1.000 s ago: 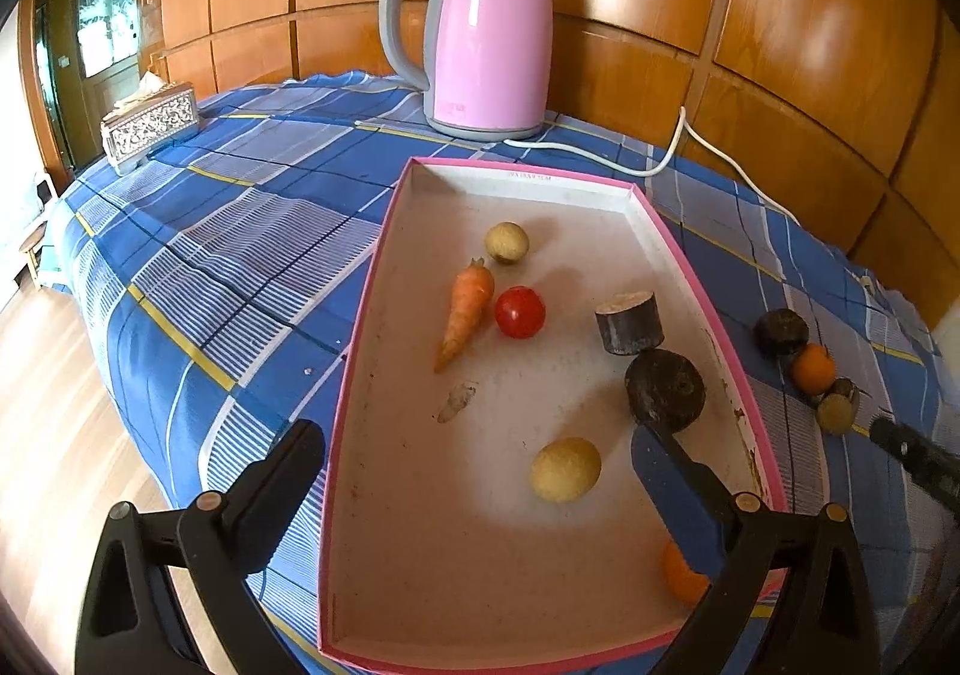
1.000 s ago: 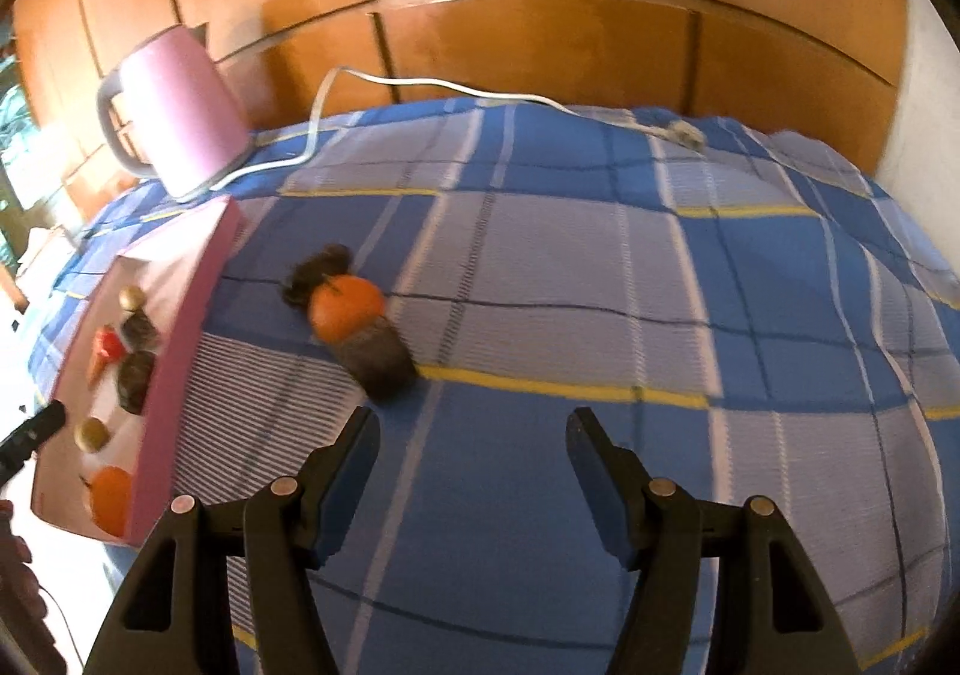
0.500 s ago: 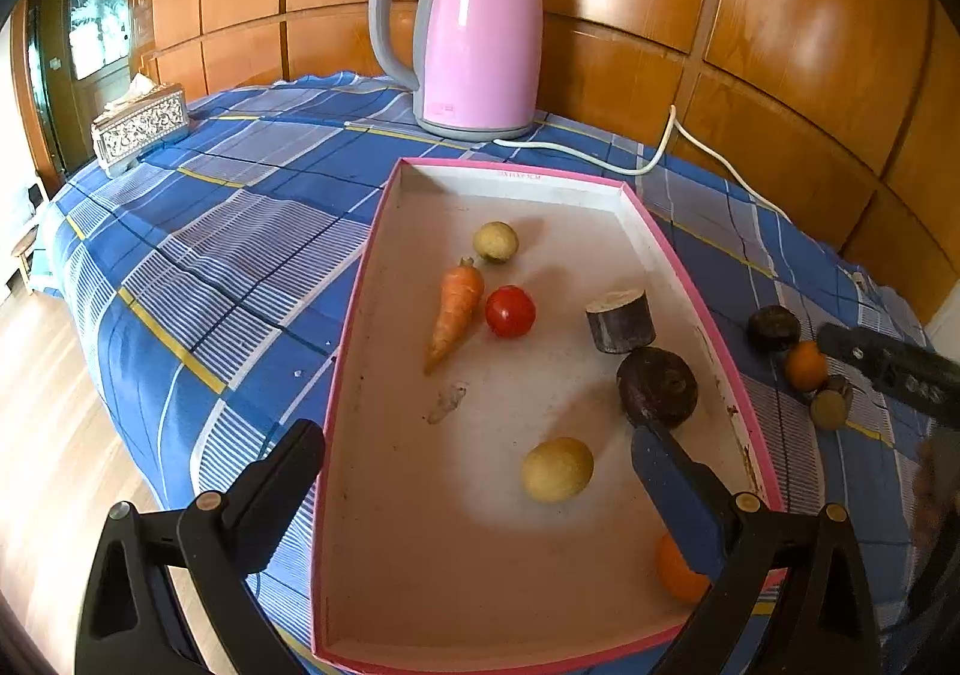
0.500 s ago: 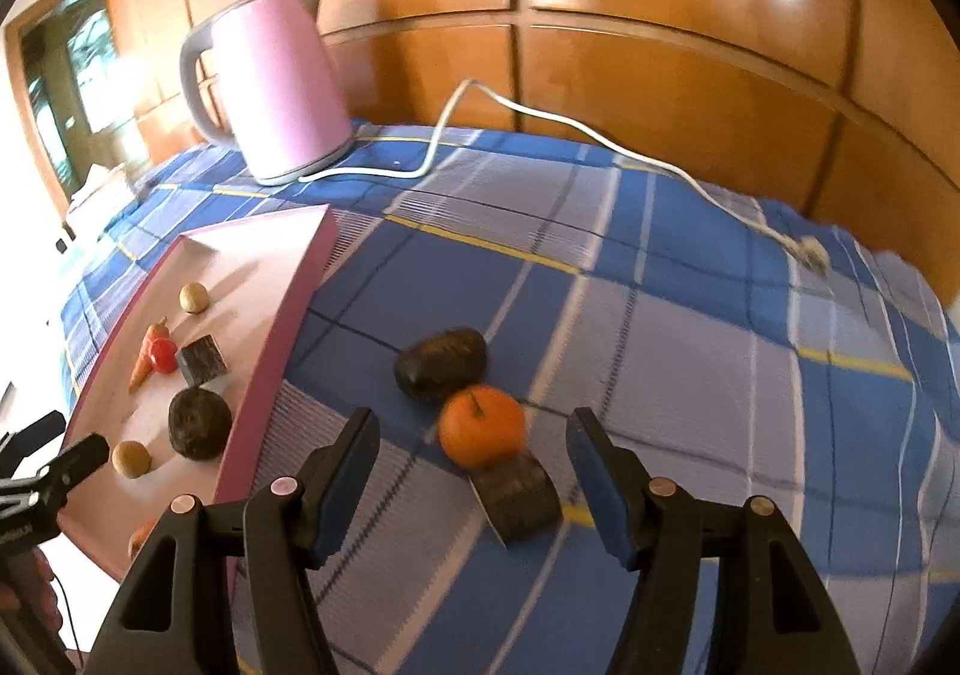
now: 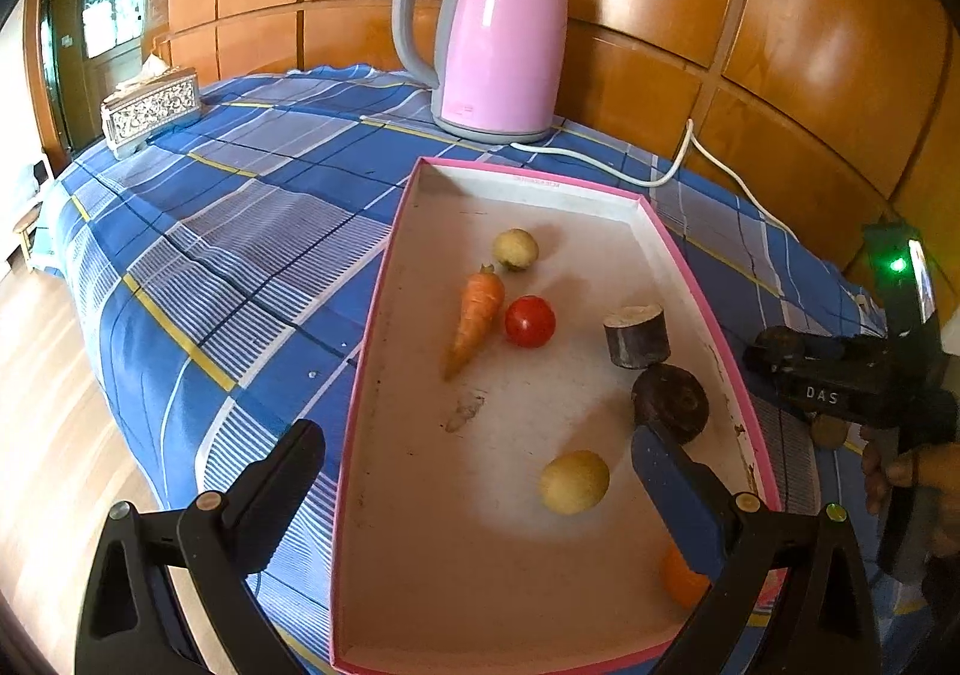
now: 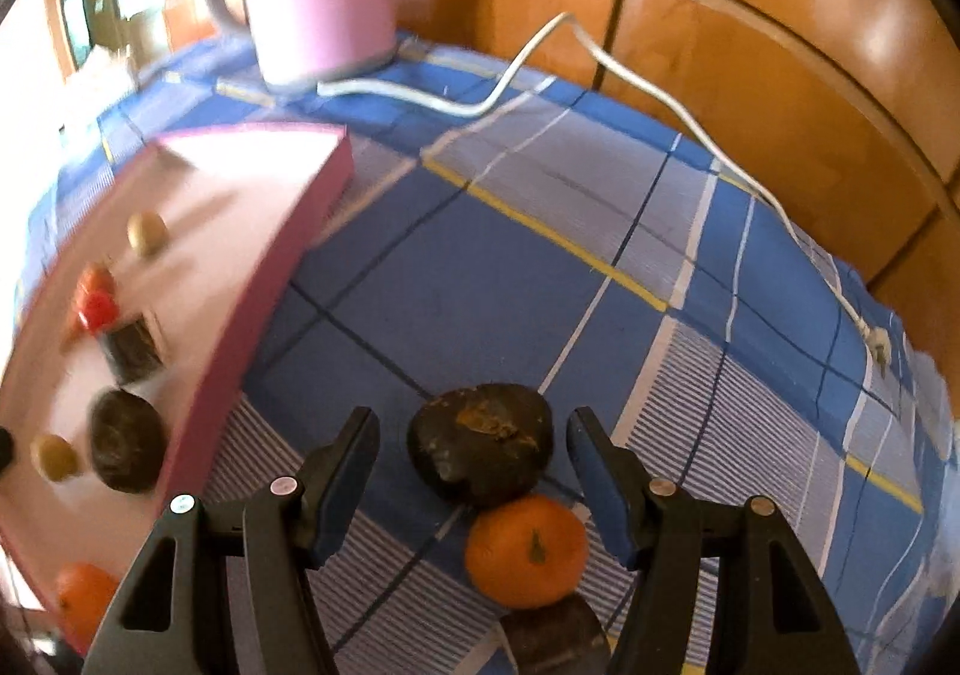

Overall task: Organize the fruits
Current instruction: 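Grasp the dark round vegetable with the right gripper, then carry the dark round vegetable with the right gripper into the tray and release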

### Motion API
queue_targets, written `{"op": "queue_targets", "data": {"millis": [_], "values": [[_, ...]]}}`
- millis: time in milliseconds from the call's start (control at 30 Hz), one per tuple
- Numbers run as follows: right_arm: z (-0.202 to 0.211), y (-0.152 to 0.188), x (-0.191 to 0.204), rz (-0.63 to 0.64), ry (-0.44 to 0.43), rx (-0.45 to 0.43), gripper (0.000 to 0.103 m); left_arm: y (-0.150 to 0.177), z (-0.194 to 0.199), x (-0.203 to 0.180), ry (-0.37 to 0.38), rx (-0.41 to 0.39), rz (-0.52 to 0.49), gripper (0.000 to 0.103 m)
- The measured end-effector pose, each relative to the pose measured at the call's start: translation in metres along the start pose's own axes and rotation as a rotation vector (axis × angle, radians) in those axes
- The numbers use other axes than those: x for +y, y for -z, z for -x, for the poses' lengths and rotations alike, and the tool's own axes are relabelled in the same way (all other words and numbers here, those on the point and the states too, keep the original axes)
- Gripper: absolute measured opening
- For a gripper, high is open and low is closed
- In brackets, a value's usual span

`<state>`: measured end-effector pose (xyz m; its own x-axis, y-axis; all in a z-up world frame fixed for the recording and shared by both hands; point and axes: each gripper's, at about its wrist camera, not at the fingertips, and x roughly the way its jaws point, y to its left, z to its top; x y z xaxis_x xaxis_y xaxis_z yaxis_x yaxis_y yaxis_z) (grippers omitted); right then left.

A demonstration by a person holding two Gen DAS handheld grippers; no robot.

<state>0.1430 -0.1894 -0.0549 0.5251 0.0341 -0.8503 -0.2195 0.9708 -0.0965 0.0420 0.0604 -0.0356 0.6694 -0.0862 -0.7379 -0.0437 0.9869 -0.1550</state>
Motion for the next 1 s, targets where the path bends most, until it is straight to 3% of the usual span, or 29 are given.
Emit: {"op": "queue_targets", "data": {"millis": [33, 67, 600, 1000], "values": [[-0.003, 0.001, 0.001, 0.011, 0.004, 0.003, 0.055, 0.0, 0.0, 0.0, -0.001, -0.001, 0.001, 0.103], [-0.004, 0.002, 0.002, 0.011, 0.006, -0.002, 0.051, 0.0, 0.0, 0.001, -0.004, -0.001, 0.001, 0.103], [0.036, -0.002, 0.006, -0.069, -0.038, -0.166, 0.05, 0.0, 0.01, 0.005, -0.015, -0.004, 0.013, 0.103], [0.068, 0.015, 0.037, -0.121, -0.209, -0.207, 0.05, 0.001, 0.009, 0.021, -0.049, 0.006, 0.091, 0.103]]}}
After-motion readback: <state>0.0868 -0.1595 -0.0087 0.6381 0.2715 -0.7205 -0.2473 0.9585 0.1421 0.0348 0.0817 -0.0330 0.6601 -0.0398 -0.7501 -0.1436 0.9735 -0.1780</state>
